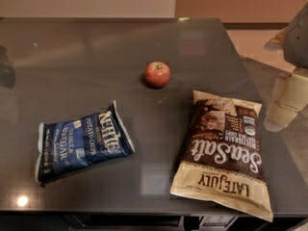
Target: Move apple near blue chip bag
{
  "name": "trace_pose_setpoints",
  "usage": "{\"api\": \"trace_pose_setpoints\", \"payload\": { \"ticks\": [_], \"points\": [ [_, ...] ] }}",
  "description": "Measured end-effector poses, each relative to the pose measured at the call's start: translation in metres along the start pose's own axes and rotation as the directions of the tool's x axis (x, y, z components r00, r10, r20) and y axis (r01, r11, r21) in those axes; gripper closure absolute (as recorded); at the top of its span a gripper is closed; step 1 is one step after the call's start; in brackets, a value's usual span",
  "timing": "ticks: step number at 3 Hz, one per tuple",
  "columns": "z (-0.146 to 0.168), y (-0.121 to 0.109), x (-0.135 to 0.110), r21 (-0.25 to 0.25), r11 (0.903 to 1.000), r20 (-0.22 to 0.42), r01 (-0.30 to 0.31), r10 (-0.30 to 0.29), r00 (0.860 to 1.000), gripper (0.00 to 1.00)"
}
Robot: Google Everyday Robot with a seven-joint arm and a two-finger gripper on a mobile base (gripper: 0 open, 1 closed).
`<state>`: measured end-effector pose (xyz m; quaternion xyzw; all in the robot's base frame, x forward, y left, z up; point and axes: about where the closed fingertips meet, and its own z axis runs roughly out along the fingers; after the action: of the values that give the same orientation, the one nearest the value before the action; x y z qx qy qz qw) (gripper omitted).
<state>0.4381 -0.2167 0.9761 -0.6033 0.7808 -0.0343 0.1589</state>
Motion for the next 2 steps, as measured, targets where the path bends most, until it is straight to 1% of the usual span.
{"api": "trace_pose_setpoints", "payload": {
  "ticks": [1,2],
  "points": [
    [-0.001,-0.002,0.000,0.002,1.0000,0.001,0.001,-0.001,1.000,0.00],
    [0.006,-0.014,-0.016,-0.021,0.9995,0.045,0.022,-0.021,0.999,0.00]
  ]
}}
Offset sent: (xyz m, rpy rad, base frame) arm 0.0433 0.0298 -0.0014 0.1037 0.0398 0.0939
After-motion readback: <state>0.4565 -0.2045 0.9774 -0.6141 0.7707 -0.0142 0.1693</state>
